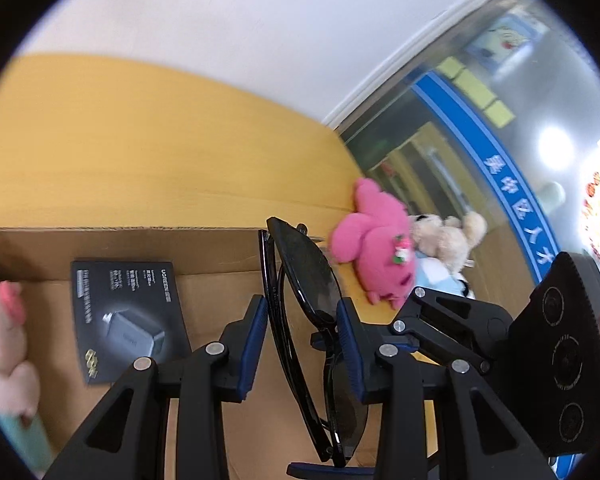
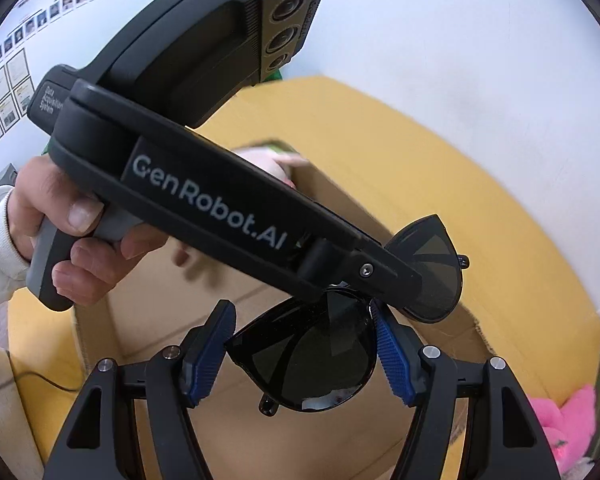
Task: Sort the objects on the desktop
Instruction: 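Lift the sunglasses with the left gripper and carry them over the box, then open the left gripper to drop the sunglasses into the box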
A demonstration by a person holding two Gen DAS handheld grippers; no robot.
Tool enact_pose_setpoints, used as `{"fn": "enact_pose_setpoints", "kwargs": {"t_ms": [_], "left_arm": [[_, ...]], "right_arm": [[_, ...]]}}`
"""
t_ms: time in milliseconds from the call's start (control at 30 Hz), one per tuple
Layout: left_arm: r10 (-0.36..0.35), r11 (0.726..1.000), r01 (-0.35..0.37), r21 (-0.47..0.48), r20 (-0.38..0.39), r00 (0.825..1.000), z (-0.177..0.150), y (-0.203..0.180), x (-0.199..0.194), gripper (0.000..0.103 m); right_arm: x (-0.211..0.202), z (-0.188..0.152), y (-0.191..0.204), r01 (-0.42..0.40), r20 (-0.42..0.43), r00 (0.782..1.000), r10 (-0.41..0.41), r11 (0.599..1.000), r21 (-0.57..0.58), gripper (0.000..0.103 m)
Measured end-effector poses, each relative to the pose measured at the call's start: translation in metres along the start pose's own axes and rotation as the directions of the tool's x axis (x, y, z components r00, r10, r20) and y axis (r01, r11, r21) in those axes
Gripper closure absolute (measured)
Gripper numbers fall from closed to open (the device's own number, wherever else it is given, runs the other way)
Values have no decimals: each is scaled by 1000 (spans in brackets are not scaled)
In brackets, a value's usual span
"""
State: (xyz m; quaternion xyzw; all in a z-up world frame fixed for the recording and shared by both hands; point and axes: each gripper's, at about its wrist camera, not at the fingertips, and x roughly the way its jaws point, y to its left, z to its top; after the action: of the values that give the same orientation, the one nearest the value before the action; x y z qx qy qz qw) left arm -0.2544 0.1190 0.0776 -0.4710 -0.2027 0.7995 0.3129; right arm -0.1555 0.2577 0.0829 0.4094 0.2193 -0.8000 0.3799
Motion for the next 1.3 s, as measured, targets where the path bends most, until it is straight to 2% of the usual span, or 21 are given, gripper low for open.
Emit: {"fn": "enact_pose_setpoints", "kwargs": {"t_ms": [167,367,433,600,700,800,900,1033,1133,1200,1233,1300], "left_arm": [[33,996,-39,-75,-88,996,6,31,62,71],[78,989,-100,-110,-184,980,4,43,106,72],[100,990,-117,-84,-184,978,4,39,110,81],[112,987,-133,-94,-201,973,5,38,114,81],[150,981,-171,-89,-208,967,6,38,113,82],[151,980,-173,-97,-199,968,5,38,101,82],[183,978,-198,-70,-173,968,3,28,79,82],[219,975,-221,-10,-83,972,-6,5,26,80],[265,961,-266,73,29,964,-21,-24,-27,69],[297,940,-312,137,117,948,-37,-48,-65,55],[314,923,-342,173,174,933,-49,-62,-87,51],[339,887,-404,222,281,898,-74,-85,-123,26]], "right_arm": [[51,-24,-42,-64,-65,996,68,996,63,36],[94,-53,-68,-112,-139,982,130,985,134,36],[101,-62,-69,-105,-168,978,125,987,122,36],[100,-69,-74,-130,-175,972,157,979,157,36],[100,-73,-71,-101,-199,971,131,983,155,36],[95,-78,-72,-72,-213,971,111,981,182,34],[78,-84,-71,-21,-198,978,62,979,201,24],[40,-88,-63,-8,-131,991,41,970,243,20],[4,-92,-47,39,-81,997,-18,962,271,18],[-22,-90,-30,79,-46,997,-68,953,292,17],[-15,-64,-26,103,-34,995,-97,948,300,16],[-40,-55,-5,183,-1,981,-193,928,325,9]]}}
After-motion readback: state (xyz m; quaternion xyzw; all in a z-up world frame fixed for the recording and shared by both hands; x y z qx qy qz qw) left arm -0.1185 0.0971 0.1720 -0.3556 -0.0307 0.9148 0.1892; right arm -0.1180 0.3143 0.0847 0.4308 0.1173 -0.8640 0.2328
